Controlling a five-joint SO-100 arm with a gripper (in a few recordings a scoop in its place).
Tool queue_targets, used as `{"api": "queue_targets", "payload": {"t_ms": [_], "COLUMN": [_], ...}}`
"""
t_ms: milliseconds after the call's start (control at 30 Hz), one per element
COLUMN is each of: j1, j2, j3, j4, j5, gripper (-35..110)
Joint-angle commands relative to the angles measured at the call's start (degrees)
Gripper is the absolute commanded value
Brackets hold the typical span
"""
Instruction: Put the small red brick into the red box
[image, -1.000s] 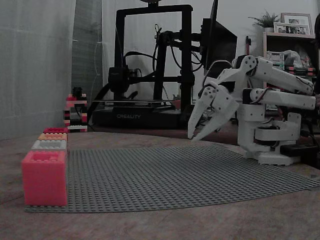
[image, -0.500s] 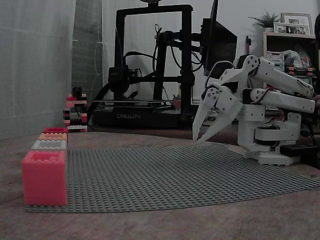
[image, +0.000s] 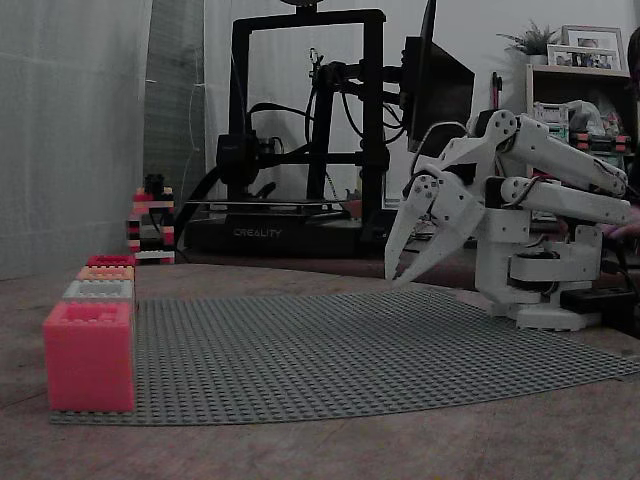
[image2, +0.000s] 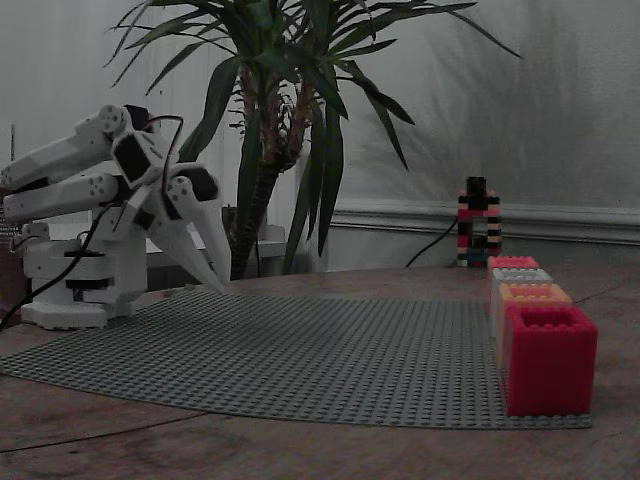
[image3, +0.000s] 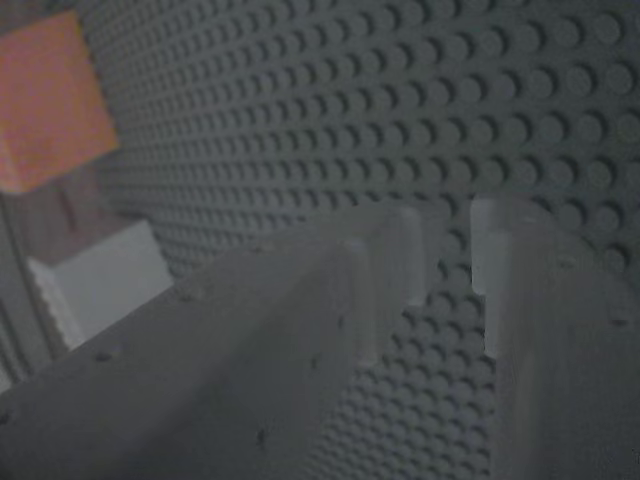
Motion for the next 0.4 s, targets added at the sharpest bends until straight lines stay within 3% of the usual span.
{"api": "queue_targets", "payload": {"t_ms": [0, 367], "j1": [-1.6, -1.5], "j2": [0.7, 0.7], "j3": [-0.1, -0.1], "j4": [1.6, 1.6], "j5": [1.7, 1.3], "gripper": [0, 0]}}
